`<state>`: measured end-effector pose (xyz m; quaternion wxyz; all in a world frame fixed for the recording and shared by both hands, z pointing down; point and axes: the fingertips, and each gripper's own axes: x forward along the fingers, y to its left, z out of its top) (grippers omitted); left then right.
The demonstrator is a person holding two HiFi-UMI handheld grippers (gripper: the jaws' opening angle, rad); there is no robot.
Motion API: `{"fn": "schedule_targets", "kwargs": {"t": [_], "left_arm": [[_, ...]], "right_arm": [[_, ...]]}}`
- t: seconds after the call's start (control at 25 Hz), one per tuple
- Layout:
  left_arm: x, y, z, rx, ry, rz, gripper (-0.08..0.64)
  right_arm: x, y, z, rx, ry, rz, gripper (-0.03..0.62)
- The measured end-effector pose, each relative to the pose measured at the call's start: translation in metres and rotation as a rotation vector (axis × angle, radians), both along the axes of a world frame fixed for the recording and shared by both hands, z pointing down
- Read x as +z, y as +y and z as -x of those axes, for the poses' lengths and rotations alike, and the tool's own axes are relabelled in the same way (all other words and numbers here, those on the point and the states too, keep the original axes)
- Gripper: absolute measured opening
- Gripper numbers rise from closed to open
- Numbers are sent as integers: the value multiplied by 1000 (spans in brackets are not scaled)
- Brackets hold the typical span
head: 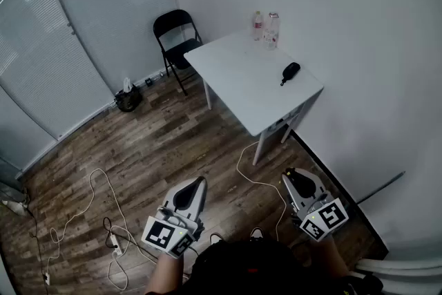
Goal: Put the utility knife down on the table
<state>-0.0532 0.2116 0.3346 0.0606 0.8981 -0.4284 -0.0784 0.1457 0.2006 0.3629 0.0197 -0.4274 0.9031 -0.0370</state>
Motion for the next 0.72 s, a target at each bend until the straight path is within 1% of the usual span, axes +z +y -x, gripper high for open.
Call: {"fn": "schedule_targets", "kwargs": {"t": [0.24, 0.4, 0.52, 0.64, 0.72], "left_arm": [[4, -3, 5, -13, 24, 11, 23], [15, 0, 11, -22, 4, 58, 23], [20, -1, 13, -19, 8, 69, 23], [30, -3, 15, -15, 5, 113, 23], [34, -2, 17, -5, -2, 115, 23]], "right_arm": [[5, -3, 6, -16, 6, 6, 69], [6, -1, 12, -21, 8, 12, 69], [6, -2, 14, -16, -7, 16, 69], [7, -3, 16, -18, -14, 22, 69], [8, -3, 19, -19, -8, 28, 69]]}}
